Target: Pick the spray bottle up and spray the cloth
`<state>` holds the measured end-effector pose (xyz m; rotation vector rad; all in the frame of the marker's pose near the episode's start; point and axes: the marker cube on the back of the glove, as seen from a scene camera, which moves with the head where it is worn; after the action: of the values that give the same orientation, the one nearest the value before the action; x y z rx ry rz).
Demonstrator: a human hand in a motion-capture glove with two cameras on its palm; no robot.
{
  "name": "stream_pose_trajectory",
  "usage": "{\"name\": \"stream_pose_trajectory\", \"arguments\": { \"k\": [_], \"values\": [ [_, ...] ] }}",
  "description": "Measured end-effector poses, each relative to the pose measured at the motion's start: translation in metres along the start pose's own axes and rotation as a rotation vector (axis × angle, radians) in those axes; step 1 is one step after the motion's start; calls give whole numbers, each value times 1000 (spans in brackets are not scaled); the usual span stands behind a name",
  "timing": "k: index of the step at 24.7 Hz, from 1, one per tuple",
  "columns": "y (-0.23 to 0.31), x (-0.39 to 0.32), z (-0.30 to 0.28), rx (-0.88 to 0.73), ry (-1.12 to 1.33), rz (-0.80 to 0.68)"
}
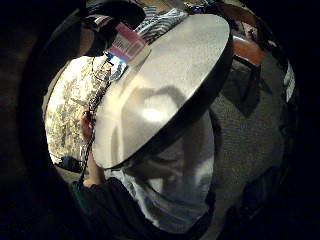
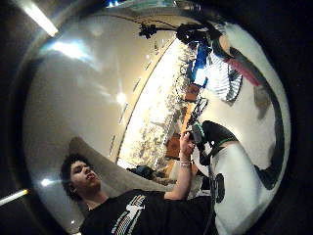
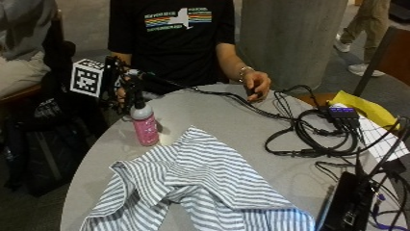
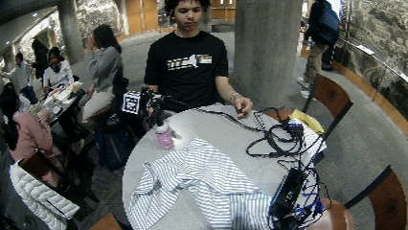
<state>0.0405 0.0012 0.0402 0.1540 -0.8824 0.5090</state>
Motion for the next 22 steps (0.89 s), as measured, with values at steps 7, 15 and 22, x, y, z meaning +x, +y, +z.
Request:
{"name": "stream_pose_trajectory", "arguments": {
  "k": [7,15,22],
  "values": [
    [-39,15,10,27,20,62],
    [-79,28,22,85,24,83],
    [-79,24,18,215,25,32]
  ]
}}
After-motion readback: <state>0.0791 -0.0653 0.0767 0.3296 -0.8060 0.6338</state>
